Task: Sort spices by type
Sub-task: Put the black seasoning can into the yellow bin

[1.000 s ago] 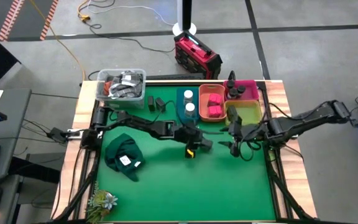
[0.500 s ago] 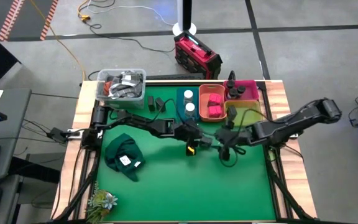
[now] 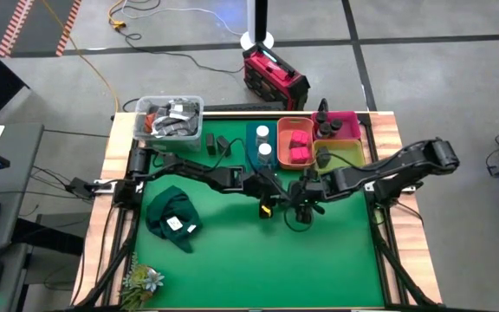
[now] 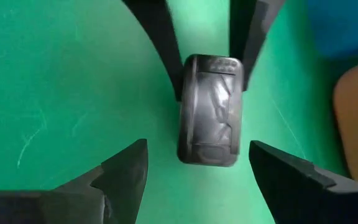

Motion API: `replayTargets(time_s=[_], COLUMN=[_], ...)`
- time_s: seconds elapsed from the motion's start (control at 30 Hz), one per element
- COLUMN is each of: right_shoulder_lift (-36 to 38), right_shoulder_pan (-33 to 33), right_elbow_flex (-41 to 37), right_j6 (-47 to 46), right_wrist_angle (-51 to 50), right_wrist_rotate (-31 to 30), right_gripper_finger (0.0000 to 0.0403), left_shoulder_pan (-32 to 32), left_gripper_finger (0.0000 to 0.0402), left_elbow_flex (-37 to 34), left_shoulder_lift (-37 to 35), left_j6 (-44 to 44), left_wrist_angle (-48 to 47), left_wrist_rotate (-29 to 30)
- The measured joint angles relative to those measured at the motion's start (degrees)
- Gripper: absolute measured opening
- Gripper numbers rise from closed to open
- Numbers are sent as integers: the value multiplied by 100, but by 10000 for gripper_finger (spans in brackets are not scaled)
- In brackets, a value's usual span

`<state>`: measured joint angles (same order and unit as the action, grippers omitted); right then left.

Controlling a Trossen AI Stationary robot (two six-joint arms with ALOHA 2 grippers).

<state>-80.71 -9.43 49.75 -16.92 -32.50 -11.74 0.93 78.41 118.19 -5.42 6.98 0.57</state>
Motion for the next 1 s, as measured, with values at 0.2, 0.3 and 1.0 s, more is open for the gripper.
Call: replayTargets(time_s=[0.2, 0.3, 1.0], right_shoulder_lift=[-209, -217, -208], right_shoulder_pan=[109, 109, 140], right_elbow_flex=[25, 25, 23], right_j6=[30, 51, 84], right_wrist_angle=[92, 275, 462], right_wrist_rotate=[12, 12, 119], right_gripper_finger=[305, 304, 151], left_shoulder_pan=[-15, -20, -97], left_gripper_finger=[135, 135, 213], left_elbow_flex=[0, 0, 2], left_shoulder_lift=[0, 0, -33], left_j6=[32, 30, 52], left_wrist_angle=[-2, -2, -59], left_wrist_rotate=[5, 4, -3])
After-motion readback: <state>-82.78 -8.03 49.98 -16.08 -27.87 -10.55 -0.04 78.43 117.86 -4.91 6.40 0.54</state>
